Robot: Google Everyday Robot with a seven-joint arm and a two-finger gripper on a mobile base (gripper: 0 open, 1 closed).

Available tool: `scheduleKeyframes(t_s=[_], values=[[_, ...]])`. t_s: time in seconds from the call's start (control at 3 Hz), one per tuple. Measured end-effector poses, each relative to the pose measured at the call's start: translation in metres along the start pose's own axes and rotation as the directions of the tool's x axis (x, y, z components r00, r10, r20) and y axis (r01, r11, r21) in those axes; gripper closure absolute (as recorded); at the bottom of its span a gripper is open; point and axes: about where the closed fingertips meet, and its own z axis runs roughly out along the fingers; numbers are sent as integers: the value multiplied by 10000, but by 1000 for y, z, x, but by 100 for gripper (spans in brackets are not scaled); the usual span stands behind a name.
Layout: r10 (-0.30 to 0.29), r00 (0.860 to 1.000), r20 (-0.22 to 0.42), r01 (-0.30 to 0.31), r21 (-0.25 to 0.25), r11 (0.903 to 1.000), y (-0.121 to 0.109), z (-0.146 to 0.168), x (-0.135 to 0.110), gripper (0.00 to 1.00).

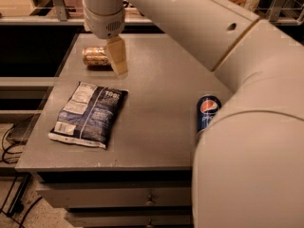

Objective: Place orange can upright

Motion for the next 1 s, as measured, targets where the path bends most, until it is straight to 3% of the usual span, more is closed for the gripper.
scheduleKeyframes(t_s=[0.33, 0.67, 1.0], values=[[-61, 9981, -611, 63, 30, 10000, -33, 32, -5, 0], [-63, 9981, -609, 65, 34, 10000, -33, 33, -5, 0], [285, 9957, -886, -311, -279, 9991, -37, 56, 6, 0]])
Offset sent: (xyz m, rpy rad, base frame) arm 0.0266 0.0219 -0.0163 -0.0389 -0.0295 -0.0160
